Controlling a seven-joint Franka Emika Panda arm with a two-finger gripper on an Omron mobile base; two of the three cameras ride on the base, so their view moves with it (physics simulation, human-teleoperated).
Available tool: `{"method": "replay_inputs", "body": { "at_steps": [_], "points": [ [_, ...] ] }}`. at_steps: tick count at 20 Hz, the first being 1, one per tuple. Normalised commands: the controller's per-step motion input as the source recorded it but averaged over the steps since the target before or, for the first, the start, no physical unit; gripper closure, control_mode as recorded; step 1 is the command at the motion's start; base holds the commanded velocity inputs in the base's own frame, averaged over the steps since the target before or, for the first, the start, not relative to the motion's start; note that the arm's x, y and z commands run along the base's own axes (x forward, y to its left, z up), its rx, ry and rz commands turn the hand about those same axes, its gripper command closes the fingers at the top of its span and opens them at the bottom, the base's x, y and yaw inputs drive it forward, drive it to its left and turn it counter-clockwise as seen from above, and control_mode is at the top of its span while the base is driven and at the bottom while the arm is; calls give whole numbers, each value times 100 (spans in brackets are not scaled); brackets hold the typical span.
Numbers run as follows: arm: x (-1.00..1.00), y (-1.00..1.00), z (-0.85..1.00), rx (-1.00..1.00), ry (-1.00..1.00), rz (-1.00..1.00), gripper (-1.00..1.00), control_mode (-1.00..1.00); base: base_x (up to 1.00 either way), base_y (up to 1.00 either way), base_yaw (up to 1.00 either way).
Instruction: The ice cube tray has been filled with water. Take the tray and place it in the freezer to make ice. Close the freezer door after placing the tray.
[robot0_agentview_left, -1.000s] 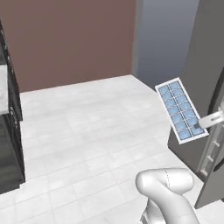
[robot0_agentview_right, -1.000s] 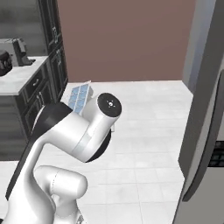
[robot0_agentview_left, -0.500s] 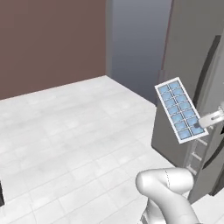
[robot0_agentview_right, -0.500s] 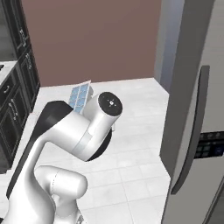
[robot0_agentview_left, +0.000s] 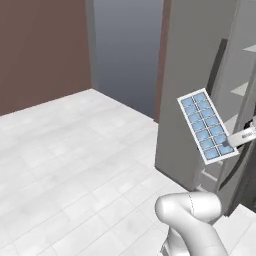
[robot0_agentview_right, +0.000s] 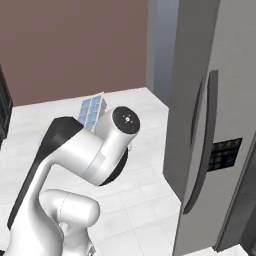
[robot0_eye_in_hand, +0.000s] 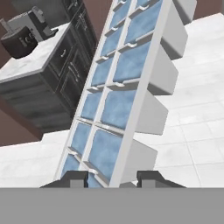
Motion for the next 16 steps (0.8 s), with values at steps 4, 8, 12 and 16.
{"method": "replay_inputs", "body": {
  "at_steps": [4,8,12,16],
  "points": [
    [0,0,0,0,0,0,100,100,35,44,-36],
    [0,0,0,0,0,0,100,100,27,58,-39],
    [0,0,0,0,0,0,100,100,18,63,-41],
    [0,0,0,0,0,0,100,100,2,60,-41]
  ]
}}
